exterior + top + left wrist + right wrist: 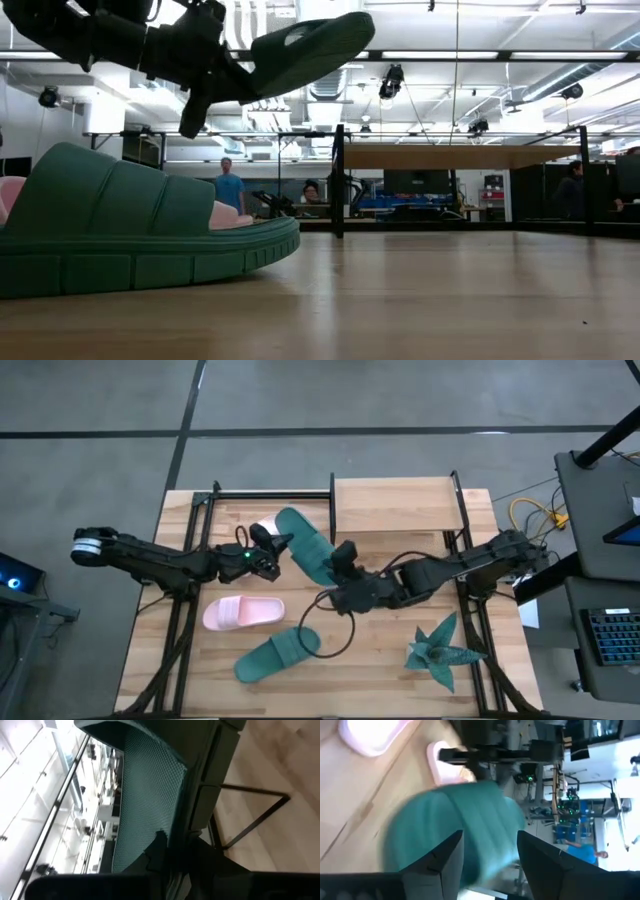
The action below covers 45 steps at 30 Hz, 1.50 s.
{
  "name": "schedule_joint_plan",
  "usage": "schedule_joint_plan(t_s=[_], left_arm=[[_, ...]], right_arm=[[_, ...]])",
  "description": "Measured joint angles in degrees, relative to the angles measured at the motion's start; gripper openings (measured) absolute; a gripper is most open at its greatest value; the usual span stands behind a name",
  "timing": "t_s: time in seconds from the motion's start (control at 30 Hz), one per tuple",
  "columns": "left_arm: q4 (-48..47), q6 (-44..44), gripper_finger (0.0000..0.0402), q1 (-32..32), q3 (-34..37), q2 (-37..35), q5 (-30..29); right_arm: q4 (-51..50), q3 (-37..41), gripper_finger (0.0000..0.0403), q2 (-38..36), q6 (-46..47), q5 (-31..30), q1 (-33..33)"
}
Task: Pick and place slides into the shelf
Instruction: Put the top green slipper on the shelf
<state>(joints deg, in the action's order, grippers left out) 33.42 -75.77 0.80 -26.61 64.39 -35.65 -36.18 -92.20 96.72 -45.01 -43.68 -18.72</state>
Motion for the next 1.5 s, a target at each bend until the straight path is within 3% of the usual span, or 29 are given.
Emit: schedule_joint_plan(t_s=[0.17, 0.33, 0.83, 0.97, 1.1, 1.17, 1.33, 1.5], left_arm=[[0.0, 0.0, 0.0027, -0.1, -0.3, 0.1, -1.0], [0.0, 0.2, 0.0027, 0.0, -0.4, 0.1, 0.1], [-0.2, 0.2, 0.0027, 0.0, -1.7, 0.1, 8.7], [-0.3, 0.2, 0.0027, 0.0, -1.8, 0.1, 9.4], [-0.3, 0.5, 0.0028, 0.0, -1.8, 0.1, 9.7], [-0.2, 0.5, 0.0048, 0.0, -1.8, 0.1, 10.0], [0.9, 2.9, 0.0134, 0.0, -1.8, 0.1, 10.0], [1.6, 15.6, 0.0214, 0.1, -1.9, -0.5, 11.1]], right_arm=[[0.0, 0.0, 0.0169, 2.0, -3.0, -0.4, 0.0], [0.0, 0.0, 0.0166, 2.7, -3.5, -7.6, 0.3], [-0.8, 0.0, 0.0164, 2.7, -3.5, -7.5, 0.3], [-0.8, 0.0, 0.013, 2.7, -3.4, -8.2, 0.3], [-0.7, 0.0, 0.0051, 2.7, -2.1, -8.6, 0.3], [-0.7, 0.0, 0.0021, 2.7, -1.5, -8.7, 0.3], [-0.9, 0.0, 0.0012, 2.7, 0.0, -9.4, 0.3], [-2.1, 0.0, 0.001, 2.7, 1.9, -17.9, 0.4]])
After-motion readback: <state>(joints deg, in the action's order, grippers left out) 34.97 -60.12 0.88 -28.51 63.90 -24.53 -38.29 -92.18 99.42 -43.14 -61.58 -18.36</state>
